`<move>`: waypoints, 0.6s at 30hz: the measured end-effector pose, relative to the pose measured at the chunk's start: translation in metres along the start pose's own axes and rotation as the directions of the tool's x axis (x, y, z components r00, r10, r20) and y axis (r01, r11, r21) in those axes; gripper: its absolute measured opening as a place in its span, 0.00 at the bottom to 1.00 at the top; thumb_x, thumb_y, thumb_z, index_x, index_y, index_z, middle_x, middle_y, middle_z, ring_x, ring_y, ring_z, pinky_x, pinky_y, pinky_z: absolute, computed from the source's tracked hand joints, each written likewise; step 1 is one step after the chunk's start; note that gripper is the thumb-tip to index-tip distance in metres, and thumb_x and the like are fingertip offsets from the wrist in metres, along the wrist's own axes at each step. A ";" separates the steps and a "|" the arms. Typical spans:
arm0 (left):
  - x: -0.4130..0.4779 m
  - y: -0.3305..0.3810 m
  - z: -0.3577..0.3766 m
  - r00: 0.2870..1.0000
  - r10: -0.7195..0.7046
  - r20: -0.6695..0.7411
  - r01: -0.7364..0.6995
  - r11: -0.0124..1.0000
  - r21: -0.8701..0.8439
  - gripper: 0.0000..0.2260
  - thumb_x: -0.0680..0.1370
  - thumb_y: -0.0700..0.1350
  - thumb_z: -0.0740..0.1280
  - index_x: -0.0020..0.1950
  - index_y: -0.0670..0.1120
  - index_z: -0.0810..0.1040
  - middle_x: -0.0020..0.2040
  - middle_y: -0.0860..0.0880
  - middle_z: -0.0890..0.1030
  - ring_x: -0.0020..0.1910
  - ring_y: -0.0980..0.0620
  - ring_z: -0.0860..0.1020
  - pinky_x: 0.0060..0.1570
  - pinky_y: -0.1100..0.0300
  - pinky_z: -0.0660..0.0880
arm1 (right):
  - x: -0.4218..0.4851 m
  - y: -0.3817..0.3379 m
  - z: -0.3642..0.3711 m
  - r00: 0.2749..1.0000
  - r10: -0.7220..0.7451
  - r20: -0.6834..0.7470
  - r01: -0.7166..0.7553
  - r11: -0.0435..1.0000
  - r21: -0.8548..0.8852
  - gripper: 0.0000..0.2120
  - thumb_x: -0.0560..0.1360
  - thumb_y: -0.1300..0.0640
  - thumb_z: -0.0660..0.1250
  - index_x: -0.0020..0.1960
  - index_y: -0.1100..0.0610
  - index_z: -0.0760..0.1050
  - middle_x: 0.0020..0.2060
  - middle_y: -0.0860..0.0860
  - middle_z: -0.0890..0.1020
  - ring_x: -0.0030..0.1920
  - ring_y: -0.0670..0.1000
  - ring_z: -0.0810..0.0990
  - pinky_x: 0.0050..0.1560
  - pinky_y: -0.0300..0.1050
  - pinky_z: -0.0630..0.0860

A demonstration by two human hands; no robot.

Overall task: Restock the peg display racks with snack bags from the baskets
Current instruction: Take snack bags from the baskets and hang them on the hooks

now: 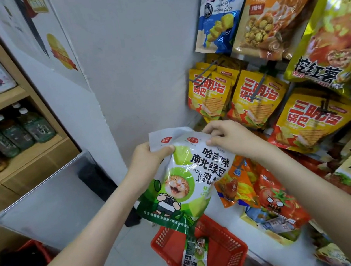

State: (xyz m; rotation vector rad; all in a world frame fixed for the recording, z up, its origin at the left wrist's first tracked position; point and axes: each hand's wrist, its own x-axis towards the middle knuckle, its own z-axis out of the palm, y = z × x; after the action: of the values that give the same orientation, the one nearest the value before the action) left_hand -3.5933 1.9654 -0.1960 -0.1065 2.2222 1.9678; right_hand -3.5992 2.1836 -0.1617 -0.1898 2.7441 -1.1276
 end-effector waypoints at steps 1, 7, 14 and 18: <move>-0.001 0.000 0.000 1.000 -0.003 0.005 0.003 1.000 -0.006 0.04 0.75 0.43 0.71 0.49 0.48 0.82 0.45 0.51 0.85 0.44 0.53 0.83 0.42 0.63 0.76 | -0.003 0.000 0.000 1.000 0.006 -0.014 -0.005 0.999 0.032 0.06 0.76 0.62 0.67 0.48 0.52 0.74 0.35 0.47 0.80 0.38 0.47 0.78 0.42 0.44 0.73; -0.005 -0.002 -0.001 1.000 0.015 0.014 -0.014 0.999 -0.040 0.04 0.74 0.42 0.72 0.43 0.51 0.81 0.37 0.59 0.84 0.37 0.64 0.81 0.40 0.67 0.74 | -0.017 -0.004 0.004 0.999 0.031 -0.013 -0.030 0.998 0.052 0.09 0.74 0.64 0.68 0.42 0.53 0.71 0.34 0.48 0.79 0.33 0.47 0.76 0.37 0.43 0.71; -0.018 -0.006 -0.007 0.994 -0.009 0.109 0.019 0.996 -0.092 0.02 0.77 0.44 0.68 0.48 0.48 0.81 0.40 0.54 0.85 0.40 0.56 0.84 0.35 0.68 0.77 | -0.027 -0.010 0.007 1.000 0.024 -0.017 -0.024 1.000 0.000 0.09 0.73 0.63 0.70 0.42 0.49 0.76 0.38 0.47 0.80 0.38 0.45 0.77 0.36 0.35 0.69; -0.021 -0.010 -0.008 0.994 -0.025 0.108 0.034 0.995 -0.089 0.06 0.78 0.46 0.68 0.52 0.47 0.81 0.48 0.48 0.85 0.48 0.49 0.84 0.49 0.57 0.79 | -0.029 -0.017 0.005 1.000 0.016 -0.013 -0.016 0.999 -0.030 0.07 0.72 0.61 0.71 0.40 0.51 0.77 0.37 0.46 0.79 0.38 0.44 0.76 0.36 0.37 0.66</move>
State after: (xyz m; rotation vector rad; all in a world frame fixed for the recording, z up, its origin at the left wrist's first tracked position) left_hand -3.5715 1.9554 -0.2017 -0.0441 2.0545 2.0093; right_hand -3.5694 2.1737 -0.1501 -0.1643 2.7702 -1.0879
